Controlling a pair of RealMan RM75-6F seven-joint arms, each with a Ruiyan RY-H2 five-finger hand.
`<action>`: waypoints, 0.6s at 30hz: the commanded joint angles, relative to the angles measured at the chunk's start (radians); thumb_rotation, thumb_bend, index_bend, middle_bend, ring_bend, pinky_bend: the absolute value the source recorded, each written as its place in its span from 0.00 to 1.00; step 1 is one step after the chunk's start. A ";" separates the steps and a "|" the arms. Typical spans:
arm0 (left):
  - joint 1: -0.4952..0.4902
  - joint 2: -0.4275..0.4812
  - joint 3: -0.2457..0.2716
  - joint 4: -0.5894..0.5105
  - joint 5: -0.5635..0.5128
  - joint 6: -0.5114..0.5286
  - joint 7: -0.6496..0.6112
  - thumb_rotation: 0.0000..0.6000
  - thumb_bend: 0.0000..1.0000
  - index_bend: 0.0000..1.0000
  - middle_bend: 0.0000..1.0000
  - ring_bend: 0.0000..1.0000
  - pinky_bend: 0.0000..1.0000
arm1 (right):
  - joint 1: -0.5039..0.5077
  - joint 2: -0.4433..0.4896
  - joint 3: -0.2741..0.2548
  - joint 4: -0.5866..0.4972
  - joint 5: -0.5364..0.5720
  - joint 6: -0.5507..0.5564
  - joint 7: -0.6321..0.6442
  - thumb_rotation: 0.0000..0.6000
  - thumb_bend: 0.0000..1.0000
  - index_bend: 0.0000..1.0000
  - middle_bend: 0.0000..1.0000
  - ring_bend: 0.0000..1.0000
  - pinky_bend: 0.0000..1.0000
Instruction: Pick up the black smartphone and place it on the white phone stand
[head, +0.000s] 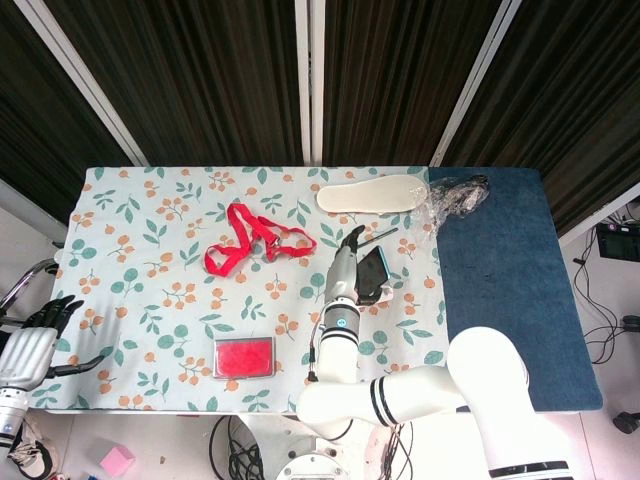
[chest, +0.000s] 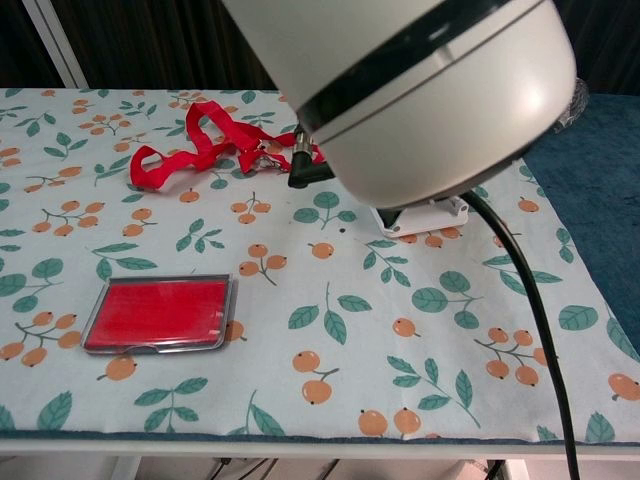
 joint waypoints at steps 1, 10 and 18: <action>0.000 0.000 0.001 0.000 0.000 -0.001 0.000 0.40 0.00 0.10 0.06 0.06 0.19 | -0.001 0.002 -0.001 -0.004 0.004 0.003 -0.006 1.00 0.18 0.00 0.00 0.00 0.02; -0.001 0.003 0.000 -0.004 -0.002 -0.003 0.002 0.40 0.00 0.10 0.06 0.06 0.19 | -0.011 0.034 0.022 -0.050 0.000 0.011 0.008 1.00 0.15 0.00 0.00 0.00 0.00; -0.007 0.003 0.000 -0.015 0.000 -0.010 0.014 0.40 0.00 0.10 0.06 0.06 0.19 | -0.028 0.104 0.061 -0.123 0.010 0.025 0.033 1.00 0.15 0.00 0.00 0.00 0.00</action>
